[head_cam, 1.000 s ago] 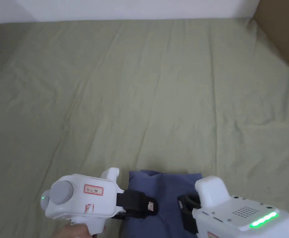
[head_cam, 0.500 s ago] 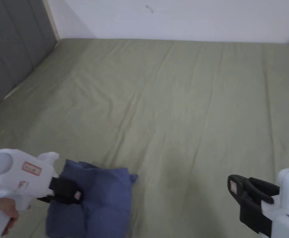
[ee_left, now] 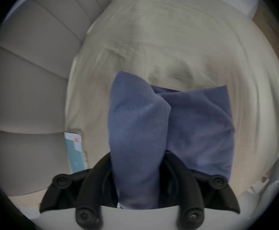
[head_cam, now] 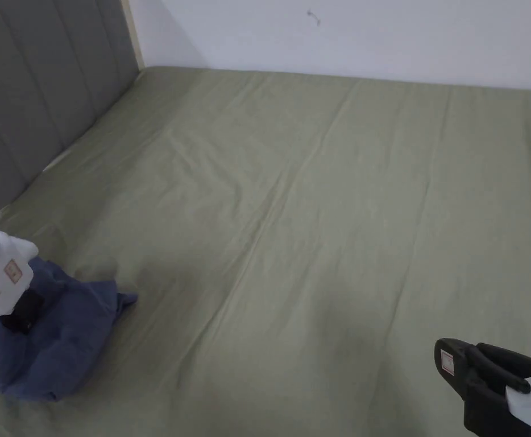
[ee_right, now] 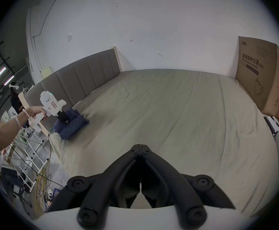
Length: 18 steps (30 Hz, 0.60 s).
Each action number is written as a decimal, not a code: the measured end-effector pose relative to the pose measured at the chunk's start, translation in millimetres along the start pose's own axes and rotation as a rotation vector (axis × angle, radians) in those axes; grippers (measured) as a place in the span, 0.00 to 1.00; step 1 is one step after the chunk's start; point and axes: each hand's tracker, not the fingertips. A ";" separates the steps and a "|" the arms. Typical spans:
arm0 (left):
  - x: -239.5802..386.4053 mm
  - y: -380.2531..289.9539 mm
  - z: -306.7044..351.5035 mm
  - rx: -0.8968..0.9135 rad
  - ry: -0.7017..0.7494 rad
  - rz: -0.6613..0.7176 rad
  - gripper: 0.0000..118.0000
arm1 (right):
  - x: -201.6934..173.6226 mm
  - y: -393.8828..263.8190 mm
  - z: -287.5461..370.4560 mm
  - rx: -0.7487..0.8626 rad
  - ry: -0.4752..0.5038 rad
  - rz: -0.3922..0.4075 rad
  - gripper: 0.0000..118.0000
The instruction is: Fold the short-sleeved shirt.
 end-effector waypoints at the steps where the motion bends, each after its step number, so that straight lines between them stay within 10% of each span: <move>1: 2.3 0.1 0.7 0.027 0.039 -0.026 0.40 | 0.5 -0.7 0.1 -0.003 -0.007 0.003 0.00; 4: 13.1 -5.3 9.6 0.076 0.134 -0.051 0.92 | 6.2 -3.7 1.5 -0.017 -0.001 -0.019 0.00; 9: 19.5 -7.1 47.6 0.183 -0.019 0.094 0.91 | 12.7 -6.2 10.9 -0.021 0.006 -0.034 0.00; 11: 37.1 -10.3 69.5 0.233 -0.067 0.130 0.82 | 18.4 -9.2 15.8 -0.010 0.000 -0.027 0.00; 14: 75.1 -20.5 99.9 0.346 -0.107 0.129 0.14 | 25.2 -8.7 23.2 0.011 0.003 -0.042 0.00; 18: 137.6 -37.9 140.8 0.501 -0.117 0.121 0.00 | 34.1 -3.3 34.5 0.058 -0.013 -0.032 0.00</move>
